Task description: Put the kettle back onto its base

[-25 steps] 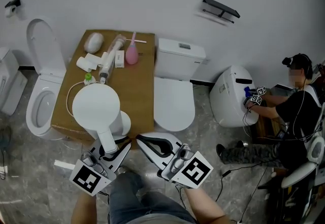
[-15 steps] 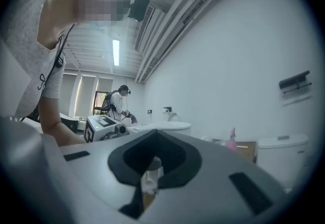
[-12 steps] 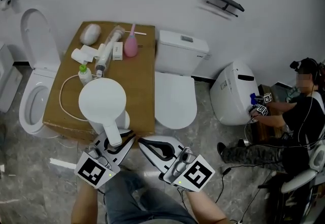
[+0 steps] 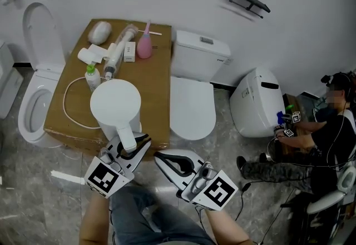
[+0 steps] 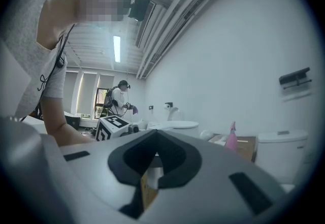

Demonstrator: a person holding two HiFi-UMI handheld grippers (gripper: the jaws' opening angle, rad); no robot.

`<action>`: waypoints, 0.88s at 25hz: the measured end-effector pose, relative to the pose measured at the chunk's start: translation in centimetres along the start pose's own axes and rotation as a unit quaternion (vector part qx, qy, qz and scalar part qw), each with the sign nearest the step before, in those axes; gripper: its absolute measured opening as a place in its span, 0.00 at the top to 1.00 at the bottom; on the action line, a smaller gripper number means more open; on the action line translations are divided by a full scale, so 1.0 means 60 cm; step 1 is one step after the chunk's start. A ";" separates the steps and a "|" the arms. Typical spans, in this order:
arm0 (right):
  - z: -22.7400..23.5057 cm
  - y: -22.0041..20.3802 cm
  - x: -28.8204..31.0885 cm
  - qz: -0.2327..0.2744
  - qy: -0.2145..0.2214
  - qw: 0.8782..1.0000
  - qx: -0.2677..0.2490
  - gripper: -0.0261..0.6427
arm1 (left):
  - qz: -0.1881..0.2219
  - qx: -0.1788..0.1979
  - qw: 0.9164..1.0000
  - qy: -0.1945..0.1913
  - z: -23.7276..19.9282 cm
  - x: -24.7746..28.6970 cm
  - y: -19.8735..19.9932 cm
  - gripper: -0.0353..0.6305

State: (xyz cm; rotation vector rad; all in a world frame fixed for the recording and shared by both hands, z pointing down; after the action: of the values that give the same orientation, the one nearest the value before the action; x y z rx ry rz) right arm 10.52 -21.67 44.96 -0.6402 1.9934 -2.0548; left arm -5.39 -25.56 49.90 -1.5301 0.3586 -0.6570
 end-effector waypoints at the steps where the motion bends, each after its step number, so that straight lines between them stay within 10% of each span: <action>1: 0.001 0.000 -0.001 -0.001 0.000 1.000 0.000 0.95 | 0.001 -0.002 1.000 0.001 -0.002 0.002 0.001 0.89; 22: -0.007 0.010 0.008 -0.008 0.009 1.000 0.001 0.95 | 0.006 -0.010 1.000 -0.016 -0.015 0.019 -0.017 0.89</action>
State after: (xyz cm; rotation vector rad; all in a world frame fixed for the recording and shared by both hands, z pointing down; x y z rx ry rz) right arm 9.83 -21.53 44.46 -0.6417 2.0021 -2.0800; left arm -5.18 -26.86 51.07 -1.5544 0.3517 -0.6205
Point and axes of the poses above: the fingertips, and each gripper's own axes: x forward along the fingers, z to its right, y out of its top, the point moved 9 cm from there along -x, backward along the fingers, and after that the axes turned 8 degrees about -z, right-handed, at the moved point
